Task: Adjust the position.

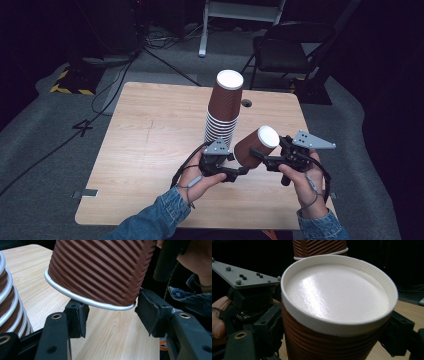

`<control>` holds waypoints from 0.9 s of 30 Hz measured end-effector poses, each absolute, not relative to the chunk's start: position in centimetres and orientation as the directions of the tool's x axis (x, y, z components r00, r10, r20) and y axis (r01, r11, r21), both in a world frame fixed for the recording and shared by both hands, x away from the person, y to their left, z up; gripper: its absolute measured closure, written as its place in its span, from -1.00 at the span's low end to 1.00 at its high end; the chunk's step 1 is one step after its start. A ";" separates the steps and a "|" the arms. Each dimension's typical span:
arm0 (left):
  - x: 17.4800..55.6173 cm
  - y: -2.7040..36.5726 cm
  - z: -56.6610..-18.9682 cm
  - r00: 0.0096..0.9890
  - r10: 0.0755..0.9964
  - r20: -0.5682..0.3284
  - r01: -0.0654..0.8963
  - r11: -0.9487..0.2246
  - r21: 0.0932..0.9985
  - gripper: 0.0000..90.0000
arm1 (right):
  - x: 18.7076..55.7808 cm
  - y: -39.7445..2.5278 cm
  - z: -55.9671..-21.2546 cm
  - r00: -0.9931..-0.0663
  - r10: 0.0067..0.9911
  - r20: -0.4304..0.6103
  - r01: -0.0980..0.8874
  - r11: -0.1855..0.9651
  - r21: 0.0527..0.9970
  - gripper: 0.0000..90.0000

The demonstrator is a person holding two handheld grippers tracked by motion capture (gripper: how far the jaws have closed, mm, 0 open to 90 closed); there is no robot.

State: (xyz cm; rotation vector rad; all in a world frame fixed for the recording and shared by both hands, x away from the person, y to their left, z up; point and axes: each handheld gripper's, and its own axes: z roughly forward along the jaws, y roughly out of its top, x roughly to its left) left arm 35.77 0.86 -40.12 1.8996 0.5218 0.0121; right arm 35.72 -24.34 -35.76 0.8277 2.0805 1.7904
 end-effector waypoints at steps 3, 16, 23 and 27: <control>35.8 1.1 -40.0 0.906 0.354 -0.232 0.343 -0.294 0.892 -0.01 | 35.8 -24.4 -35.8 -0.804 0.573 0.161 0.243 0.070 0.967 -0.58; 35.5 1.9 -39.1 0.915 0.358 -0.187 0.295 -0.276 0.915 0.08 | 35.9 -25.2 -36.0 -0.827 0.533 0.178 0.279 0.114 0.954 -0.60; 35.5 2.3 -38.9 0.915 0.359 -0.186 0.291 -0.265 0.919 0.13 | 36.0 -25.3 -36.2 -0.838 0.521 0.165 0.288 0.165 0.943 -0.60; 35.5 2.3 -38.7 0.912 0.363 -0.192 0.298 -0.263 0.918 0.19 | 36.0 -25.4 -36.2 -0.841 0.517 0.161 0.295 0.188 0.937 -0.60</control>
